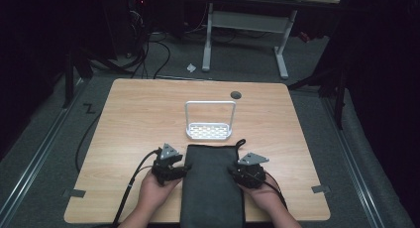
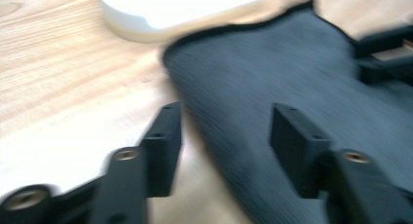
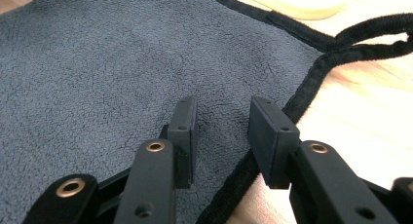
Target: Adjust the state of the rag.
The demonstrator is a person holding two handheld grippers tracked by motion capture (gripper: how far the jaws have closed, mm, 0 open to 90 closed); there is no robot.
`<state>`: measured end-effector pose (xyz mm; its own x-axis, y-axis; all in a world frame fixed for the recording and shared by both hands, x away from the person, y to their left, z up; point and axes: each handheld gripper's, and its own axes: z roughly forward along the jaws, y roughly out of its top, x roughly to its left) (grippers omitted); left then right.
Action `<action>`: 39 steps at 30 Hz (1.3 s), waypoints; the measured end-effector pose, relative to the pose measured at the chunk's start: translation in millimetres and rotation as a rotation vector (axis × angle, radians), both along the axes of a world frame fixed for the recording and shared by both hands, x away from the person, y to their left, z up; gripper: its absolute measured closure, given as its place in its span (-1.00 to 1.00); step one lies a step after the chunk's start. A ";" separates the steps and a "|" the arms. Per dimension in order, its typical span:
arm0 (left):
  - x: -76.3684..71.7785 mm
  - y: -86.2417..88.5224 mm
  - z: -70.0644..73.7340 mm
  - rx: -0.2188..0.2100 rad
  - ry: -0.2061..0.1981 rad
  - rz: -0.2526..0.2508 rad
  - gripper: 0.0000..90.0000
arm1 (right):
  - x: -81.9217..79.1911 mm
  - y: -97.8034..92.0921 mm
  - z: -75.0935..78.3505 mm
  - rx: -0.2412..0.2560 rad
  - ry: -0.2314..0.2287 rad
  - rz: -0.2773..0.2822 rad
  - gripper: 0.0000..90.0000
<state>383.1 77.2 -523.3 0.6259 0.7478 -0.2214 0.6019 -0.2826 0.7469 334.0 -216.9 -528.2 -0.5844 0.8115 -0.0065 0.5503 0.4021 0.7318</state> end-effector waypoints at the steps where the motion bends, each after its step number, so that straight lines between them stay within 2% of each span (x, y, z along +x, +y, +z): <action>1: 5.7 -0.9 -1.2 -0.009 0.007 0.006 -0.17 | 0.0 -0.8 -0.1 0.006 0.004 -0.001 0.44; 6: 22.1 -10.3 -4.4 -0.010 0.006 0.026 -0.15 | -0.2 -1.2 -0.5 0.014 0.003 0.004 0.39; 8: 27.4 -12.9 -6.4 -0.002 0.029 0.023 -0.10 | -0.3 -0.9 -0.8 0.019 0.005 0.016 0.29; 14: 32.5 -15.7 -9.4 -0.034 0.047 0.026 0.29 | -1.7 1.0 -1.3 0.008 -0.008 0.018 0.22; 17: 29.9 -15.5 -11.7 -0.016 0.009 0.007 0.54 | -2.2 1.2 0.1 0.010 -0.009 0.010 0.17; 21: 29.2 -11.9 -14.0 -0.051 0.024 0.014 0.71 | -1.4 -1.8 5.0 0.019 -0.054 -0.062 0.12; 24: 27.8 -12.6 -14.2 -0.049 0.016 0.017 0.72 | 4.7 -4.7 6.8 0.034 -0.075 -0.086 0.12; 27: 27.0 -12.8 -14.2 -0.046 0.013 0.018 0.71 | 18.0 -3.2 8.9 0.035 -0.065 -0.111 -0.10; 30: 26.6 -12.5 -14.1 -0.047 0.012 0.019 0.69 | 34.5 1.3 9.5 0.052 -0.013 -0.101 -0.24; 33: 26.2 -12.4 -14.1 -0.046 0.011 0.017 0.66 | 47.5 7.0 3.6 0.012 0.002 -0.099 -0.31; 34: 26.0 -12.3 -14.1 -0.047 0.011 0.017 0.65 | 50.7 8.4 0.8 -0.011 0.014 -0.105 -0.34; 35: 26.0 -12.2 -14.1 -0.047 0.011 0.017 0.64 | 53.9 8.1 -2.0 -0.006 0.040 -0.105 -0.35; 36: 25.9 -12.1 -14.1 -0.048 0.011 0.017 0.63 | 54.2 7.3 -2.1 0.016 0.047 -0.116 -0.34; 37: 25.9 -12.1 -14.1 -0.048 0.010 0.016 0.62 | 53.4 7.6 -1.8 0.007 0.046 -0.109 -0.31; 39: 26.0 -12.0 -14.1 -0.048 0.011 0.015 0.61 | 49.5 9.7 -0.9 0.003 0.045 -0.097 -0.13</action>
<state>409.1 65.1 -537.3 0.6120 0.7454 -0.2642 0.6139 -0.2372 0.7529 383.5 -207.2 -529.1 -0.5032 0.8640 0.0202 0.6184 0.3436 0.7067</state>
